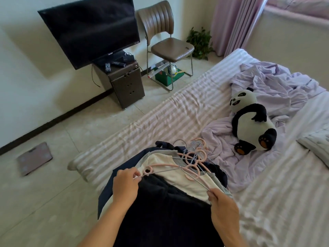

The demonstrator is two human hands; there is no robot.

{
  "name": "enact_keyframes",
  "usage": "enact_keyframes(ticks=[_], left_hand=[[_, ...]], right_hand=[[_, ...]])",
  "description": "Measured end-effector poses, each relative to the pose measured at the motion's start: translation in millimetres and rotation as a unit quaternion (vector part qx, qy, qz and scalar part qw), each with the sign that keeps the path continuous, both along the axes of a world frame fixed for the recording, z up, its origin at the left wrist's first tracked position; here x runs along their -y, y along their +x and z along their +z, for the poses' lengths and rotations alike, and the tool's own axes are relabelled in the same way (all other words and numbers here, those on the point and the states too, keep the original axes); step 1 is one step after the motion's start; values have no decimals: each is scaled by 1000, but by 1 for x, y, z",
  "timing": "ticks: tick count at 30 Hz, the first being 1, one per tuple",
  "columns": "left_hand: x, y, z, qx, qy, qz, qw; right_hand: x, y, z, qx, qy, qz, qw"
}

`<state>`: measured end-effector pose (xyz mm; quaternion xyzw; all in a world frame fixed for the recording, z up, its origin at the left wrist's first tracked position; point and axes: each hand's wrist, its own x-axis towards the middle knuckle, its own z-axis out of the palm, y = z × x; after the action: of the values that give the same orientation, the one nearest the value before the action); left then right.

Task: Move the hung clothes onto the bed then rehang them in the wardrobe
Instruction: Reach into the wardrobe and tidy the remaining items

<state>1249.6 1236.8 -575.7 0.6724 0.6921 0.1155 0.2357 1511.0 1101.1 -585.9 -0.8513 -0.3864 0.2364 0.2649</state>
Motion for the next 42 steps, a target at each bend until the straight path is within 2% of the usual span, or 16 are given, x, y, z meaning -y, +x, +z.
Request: enact_keyframes(ticks=[3,9,16,23,27,32,39,42], left_hand=[[22,-33,40,30,33,24,999],[80,-108,132,51,109,95,988],[179,-234,227,138,185,145,962],[312,-338,305,212,238,185,930],[391,-387,348,215,286,224,906],[482,-449,381,203,319,268,886],[604,-516,402,179,362,355,843],[660,-537,406,146,364,403,827]], right_hand=[[6,-19,39,-39,55,25,997],[25,-80,120,-52,94,84,991],[54,-181,228,-34,166,242,955],[110,-294,340,24,244,406,880],[151,-359,390,44,317,465,825],[192,-439,437,26,362,545,756],[249,-545,474,-51,299,662,685],[280,-595,483,-64,283,714,637]])
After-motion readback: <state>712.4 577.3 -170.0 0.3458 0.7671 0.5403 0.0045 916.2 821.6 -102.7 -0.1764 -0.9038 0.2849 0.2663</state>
